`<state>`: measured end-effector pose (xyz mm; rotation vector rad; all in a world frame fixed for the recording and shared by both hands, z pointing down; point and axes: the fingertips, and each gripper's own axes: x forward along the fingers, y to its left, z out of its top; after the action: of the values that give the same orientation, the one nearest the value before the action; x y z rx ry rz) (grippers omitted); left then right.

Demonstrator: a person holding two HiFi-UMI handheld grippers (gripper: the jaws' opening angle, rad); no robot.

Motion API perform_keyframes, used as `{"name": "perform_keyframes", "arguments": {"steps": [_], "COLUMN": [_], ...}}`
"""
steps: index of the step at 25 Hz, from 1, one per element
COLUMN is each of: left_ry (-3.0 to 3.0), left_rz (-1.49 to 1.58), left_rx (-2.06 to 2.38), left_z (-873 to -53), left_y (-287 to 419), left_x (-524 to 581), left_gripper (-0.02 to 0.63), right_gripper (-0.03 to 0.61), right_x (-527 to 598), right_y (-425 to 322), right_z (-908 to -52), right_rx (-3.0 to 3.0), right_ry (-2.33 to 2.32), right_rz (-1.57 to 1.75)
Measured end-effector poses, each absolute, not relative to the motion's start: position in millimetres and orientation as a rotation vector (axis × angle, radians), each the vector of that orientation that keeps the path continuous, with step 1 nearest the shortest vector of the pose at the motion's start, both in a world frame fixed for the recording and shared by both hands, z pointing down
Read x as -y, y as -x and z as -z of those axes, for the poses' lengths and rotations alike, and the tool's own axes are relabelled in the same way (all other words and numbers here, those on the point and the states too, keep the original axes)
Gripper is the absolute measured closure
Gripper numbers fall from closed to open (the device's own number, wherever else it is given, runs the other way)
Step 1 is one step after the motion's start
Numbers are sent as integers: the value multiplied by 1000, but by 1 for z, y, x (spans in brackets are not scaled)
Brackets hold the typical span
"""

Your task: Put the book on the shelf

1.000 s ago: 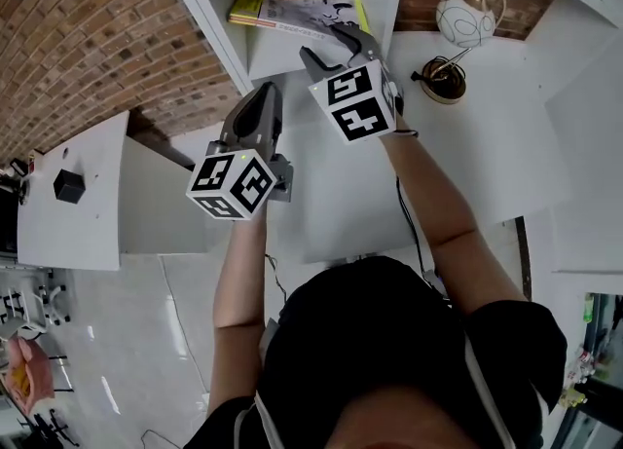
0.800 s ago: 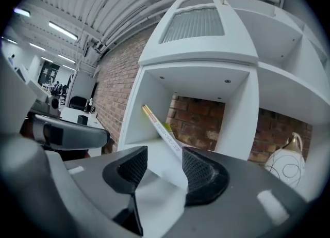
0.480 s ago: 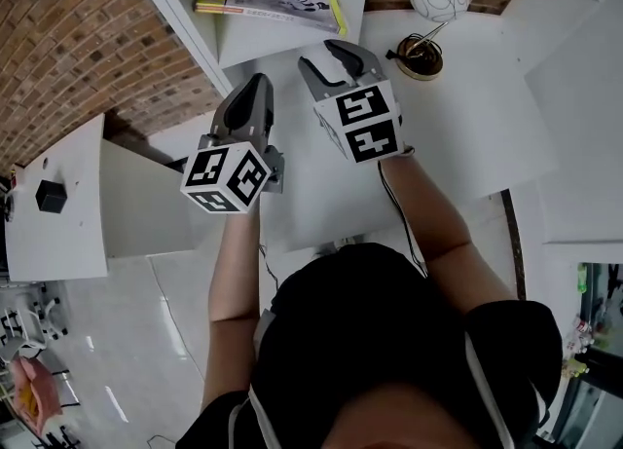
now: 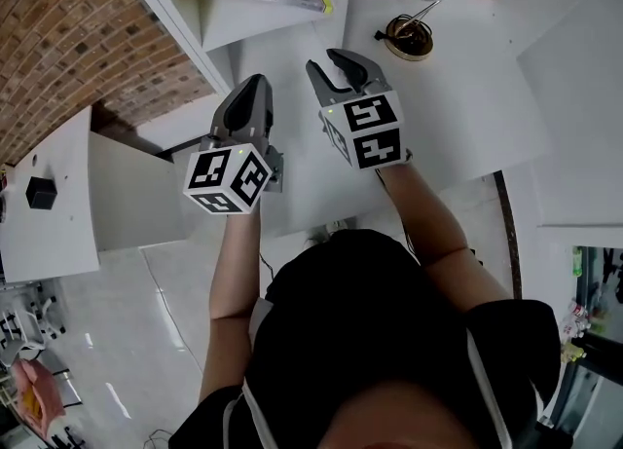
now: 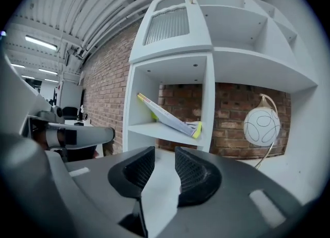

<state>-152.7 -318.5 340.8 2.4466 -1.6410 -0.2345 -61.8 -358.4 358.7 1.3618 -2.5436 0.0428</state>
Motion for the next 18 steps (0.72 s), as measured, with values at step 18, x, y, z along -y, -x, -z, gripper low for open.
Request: {"name": "perform_keyframes", "arguments": {"steps": [18], "left_ry": [-2384], "left_rz": [194], "left_rx": [1636], "left_z": [-383], "left_y": [153], "left_x": [286], "left_gripper": [620], "right_gripper": [578], "right_x": [323], "right_y": [38], "right_z": [-388], "right_rx": [2518], "right_ry": [-1447], "right_rz": [-128]}}
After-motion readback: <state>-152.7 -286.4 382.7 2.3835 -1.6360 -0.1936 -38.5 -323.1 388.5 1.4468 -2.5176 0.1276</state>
